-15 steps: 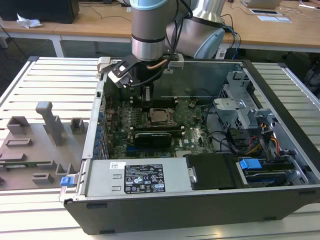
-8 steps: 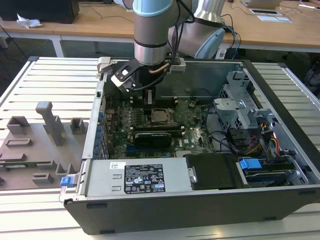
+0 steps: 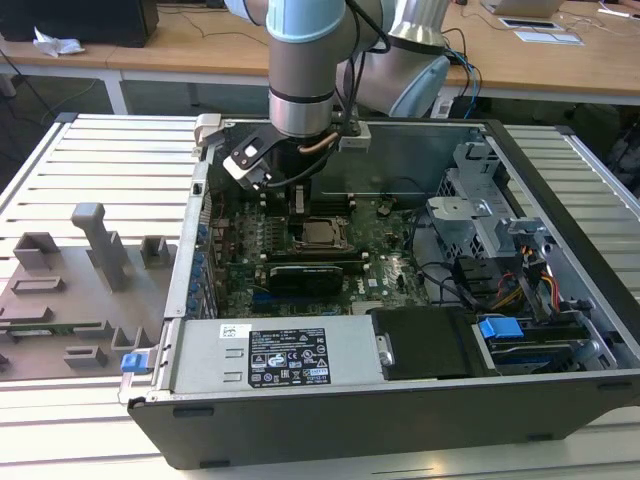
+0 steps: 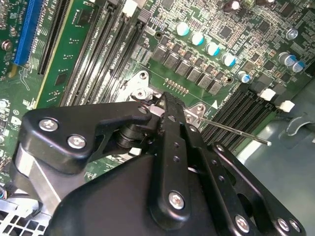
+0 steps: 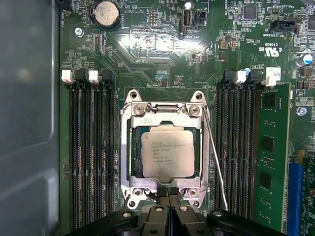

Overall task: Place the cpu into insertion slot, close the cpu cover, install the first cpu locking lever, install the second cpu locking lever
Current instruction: 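Close the cpu cover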

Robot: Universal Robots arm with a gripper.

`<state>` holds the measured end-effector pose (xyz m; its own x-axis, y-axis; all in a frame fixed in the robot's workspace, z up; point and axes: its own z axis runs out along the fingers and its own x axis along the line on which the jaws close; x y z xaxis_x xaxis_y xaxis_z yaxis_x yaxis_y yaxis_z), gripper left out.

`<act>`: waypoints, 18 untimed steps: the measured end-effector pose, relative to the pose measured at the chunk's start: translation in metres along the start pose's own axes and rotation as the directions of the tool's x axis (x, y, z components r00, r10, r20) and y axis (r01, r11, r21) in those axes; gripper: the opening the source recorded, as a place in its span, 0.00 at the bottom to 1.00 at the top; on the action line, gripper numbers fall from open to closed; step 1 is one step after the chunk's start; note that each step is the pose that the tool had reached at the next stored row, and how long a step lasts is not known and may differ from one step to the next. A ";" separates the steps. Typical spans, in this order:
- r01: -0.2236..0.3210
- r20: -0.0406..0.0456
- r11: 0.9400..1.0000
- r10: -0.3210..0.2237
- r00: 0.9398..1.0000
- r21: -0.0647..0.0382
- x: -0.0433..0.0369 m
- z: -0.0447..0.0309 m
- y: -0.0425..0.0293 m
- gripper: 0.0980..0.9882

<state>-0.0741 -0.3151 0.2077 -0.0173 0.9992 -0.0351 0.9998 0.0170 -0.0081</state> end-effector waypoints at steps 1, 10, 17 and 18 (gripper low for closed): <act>0.000 0.000 1.000 0.000 1.000 0.000 0.0000 0.0000 0.0000 0.01; 0.001 0.000 1.000 -0.001 1.000 0.000 -0.0002 0.0006 0.0127 0.01; 0.001 0.000 1.000 -0.001 1.000 0.000 -0.0008 -0.0107 0.0266 0.01; 0.001 0.000 1.000 -0.001 1.000 0.000 -0.0010 -0.0144 0.0265 0.01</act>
<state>-0.0474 -0.3151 0.2219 -0.0179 0.9992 -0.0352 0.9998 0.0177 -0.0084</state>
